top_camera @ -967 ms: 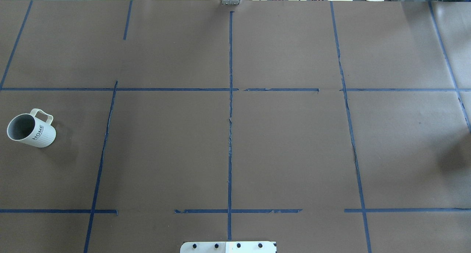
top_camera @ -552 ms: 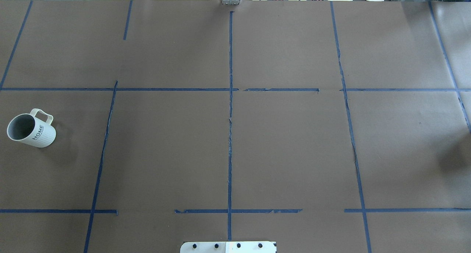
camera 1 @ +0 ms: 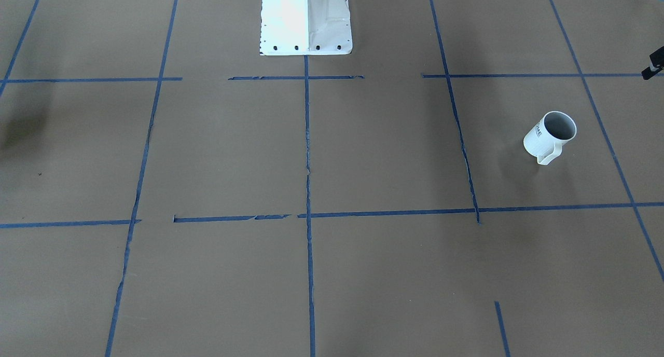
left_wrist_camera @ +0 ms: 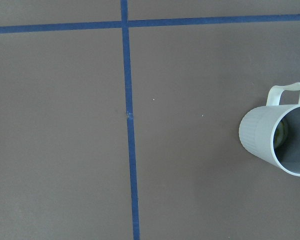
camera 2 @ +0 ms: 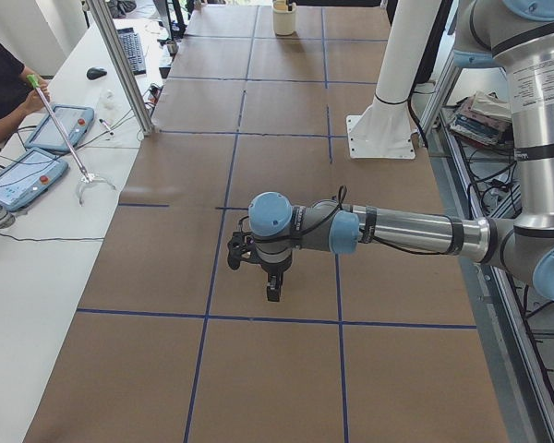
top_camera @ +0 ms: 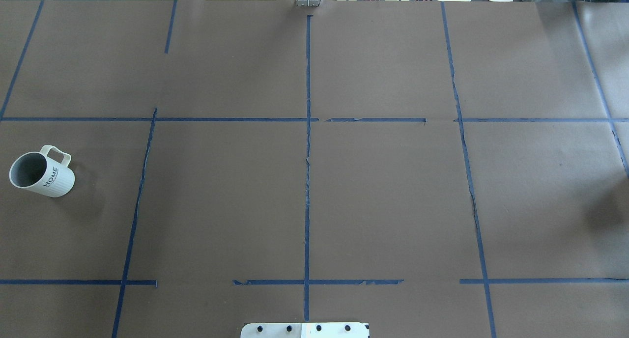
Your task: Left arm hands cup to right arm to dump lemon
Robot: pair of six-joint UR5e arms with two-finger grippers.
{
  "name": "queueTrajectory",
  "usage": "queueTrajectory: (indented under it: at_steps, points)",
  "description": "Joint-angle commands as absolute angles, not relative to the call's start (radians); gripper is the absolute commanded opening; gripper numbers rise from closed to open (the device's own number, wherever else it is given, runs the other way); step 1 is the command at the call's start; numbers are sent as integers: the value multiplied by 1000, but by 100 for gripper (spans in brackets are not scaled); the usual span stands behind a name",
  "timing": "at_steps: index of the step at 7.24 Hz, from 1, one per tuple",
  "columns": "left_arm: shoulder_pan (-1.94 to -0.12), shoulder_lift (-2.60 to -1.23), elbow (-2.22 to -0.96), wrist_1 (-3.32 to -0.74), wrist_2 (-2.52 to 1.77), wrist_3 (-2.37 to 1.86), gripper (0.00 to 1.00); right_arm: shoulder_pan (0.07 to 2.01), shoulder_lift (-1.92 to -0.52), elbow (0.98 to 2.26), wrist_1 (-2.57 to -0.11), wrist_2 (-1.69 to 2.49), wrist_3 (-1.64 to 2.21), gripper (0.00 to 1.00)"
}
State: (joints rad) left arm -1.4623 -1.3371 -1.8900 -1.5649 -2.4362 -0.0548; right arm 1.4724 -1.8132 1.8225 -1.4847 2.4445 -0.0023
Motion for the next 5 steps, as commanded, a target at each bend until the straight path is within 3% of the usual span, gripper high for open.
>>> queueTrajectory:
  at_steps: [1,5]
  points:
    - [-1413,-1373,-1861,-1629,-2490,-148,100,1465,-1810,1822,-1483,2447,3,100]
    - [-1199,-1437,-1720,-2000,-2385,-529,100,1441,-1799,1822,-1485,2451,6,100]
